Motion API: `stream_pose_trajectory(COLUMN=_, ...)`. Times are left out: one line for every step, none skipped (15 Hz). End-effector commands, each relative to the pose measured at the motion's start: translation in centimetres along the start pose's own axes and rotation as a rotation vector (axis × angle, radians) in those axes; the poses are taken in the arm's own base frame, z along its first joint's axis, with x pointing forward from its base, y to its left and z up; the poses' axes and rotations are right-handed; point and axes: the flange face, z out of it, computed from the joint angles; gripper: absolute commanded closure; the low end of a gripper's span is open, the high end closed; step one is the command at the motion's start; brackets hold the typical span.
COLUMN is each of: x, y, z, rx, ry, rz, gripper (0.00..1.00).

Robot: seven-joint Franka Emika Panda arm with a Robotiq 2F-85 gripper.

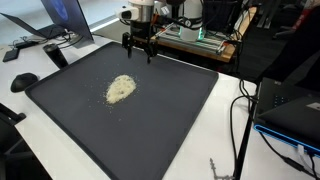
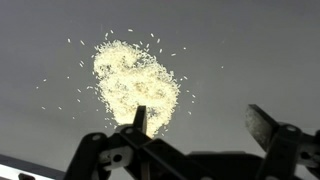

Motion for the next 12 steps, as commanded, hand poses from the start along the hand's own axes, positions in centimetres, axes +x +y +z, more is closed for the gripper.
stream_pose_trajectory(x=1.6, y=-0.6, z=-1.9, rx=-0.010, ry=-0.067, rz=-0.035, gripper=0.00)
stream_pose_trajectory(x=1.9, y=-0.6, z=-1.8, rx=-0.003, ry=-0.091, rz=-0.045, gripper=0.00)
stream_pose_trajectory(x=2.2, y=-0.3, z=-1.6, rx=-0.002, ry=-0.108, rz=-0.061, gripper=0.00)
stream_pose_trajectory(x=2.5, y=0.0, z=-1.5, rx=-0.001, ry=-0.104, rz=-0.085, gripper=0.00)
stream_pose_trajectory(x=2.6, y=0.5, z=-1.3, rx=0.019, ry=-0.090, rz=-0.110, gripper=0.00)
stream_pose_trajectory(x=2.8, y=1.1, z=-1.0, rx=0.025, ry=-0.079, rz=-0.131, gripper=0.00)
stream_pose_trajectory(x=2.7, y=1.9, z=-0.6, rx=0.034, ry=-0.064, rz=-0.155, gripper=0.00)
stream_pose_trajectory(x=2.7, y=2.7, z=-0.2, rx=0.030, ry=-0.062, rz=-0.168, gripper=0.00)
stream_pose_trajectory(x=2.7, y=3.7, z=0.6, rx=0.020, ry=-0.042, rz=-0.184, gripper=0.00)
stream_pose_trajectory(x=2.7, y=4.5, z=1.0, rx=0.017, ry=-0.031, rz=-0.195, gripper=0.00)
stream_pose_trajectory(x=2.7, y=5.2, z=1.8, rx=0.013, ry=-0.014, rz=-0.213, gripper=0.00)
stream_pose_trajectory(x=2.7, y=5.8, z=2.4, rx=0.011, ry=-0.001, rz=-0.219, gripper=0.00)
